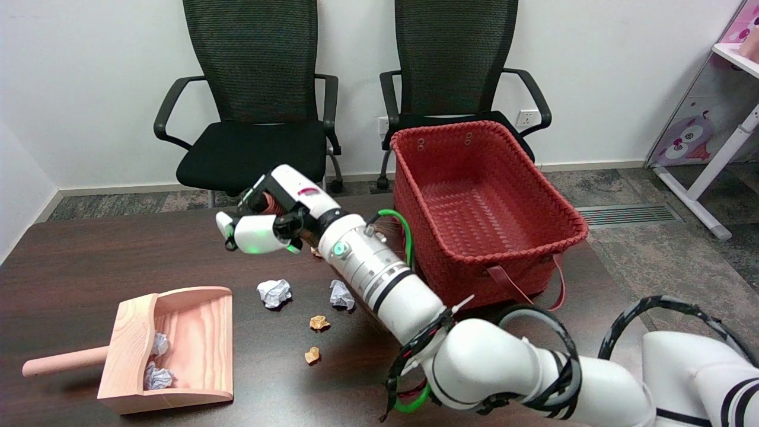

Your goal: Sweep the paper ball into the dustpan.

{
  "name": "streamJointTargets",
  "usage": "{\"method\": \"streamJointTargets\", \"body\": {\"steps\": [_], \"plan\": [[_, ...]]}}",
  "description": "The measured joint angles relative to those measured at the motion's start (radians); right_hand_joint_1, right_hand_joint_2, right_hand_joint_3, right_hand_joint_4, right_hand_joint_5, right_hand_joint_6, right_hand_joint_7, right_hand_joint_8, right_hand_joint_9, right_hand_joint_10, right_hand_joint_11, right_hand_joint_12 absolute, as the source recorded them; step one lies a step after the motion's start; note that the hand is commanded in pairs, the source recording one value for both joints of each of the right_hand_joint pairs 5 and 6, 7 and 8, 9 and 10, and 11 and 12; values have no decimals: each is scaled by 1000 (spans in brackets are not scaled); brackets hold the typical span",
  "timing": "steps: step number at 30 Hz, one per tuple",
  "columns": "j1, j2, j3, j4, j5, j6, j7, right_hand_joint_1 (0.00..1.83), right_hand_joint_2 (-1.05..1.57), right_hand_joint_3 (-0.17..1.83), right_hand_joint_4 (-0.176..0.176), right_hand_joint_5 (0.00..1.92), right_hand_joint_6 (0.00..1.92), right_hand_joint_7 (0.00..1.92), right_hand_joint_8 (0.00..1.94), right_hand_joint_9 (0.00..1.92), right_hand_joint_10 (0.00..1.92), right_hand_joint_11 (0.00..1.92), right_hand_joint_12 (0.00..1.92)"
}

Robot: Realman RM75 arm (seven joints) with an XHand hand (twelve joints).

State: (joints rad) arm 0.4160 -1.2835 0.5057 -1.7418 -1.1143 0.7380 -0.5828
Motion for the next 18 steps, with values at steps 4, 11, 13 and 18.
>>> {"method": "streamJointTargets", "body": {"steps": [4,11,13,18], "plan": [[-20,-27,4,34,-17,-8,-49,902,1146,1521,176,1920,1920,1920,1920,1920,1920,1920,1920],[-43,-73,7,104,-38,-54,-102,873,1109,1611,176,1920,1920,1920,1920,1920,1920,1920,1920],[-47,-84,7,122,-42,-69,-109,855,1100,1647,175,1920,1920,1920,1920,1920,1920,1920,1920],[-56,-111,8,164,-48,-105,-108,805,1030,1698,35,1920,1920,1920,1920,1920,1920,1920,1920]]}}
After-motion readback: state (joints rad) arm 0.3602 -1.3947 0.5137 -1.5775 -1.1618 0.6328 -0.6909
